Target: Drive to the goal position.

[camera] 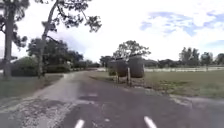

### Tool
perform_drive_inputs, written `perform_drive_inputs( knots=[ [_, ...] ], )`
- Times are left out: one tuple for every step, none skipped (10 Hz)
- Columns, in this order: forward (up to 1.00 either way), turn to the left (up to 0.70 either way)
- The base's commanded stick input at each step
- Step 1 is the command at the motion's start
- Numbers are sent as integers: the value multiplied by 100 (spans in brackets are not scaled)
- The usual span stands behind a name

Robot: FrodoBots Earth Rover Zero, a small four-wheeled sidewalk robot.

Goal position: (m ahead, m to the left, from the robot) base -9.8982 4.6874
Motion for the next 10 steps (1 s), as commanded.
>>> perform_drive_inputs(
  knots=[
    [70,0],
    [70,0],
    [70,0],
    [70,0],
    [70,18],
    [70,28],
    [70,13],
    [70,0],
    [70,0],
    [70,0]
  ],
)
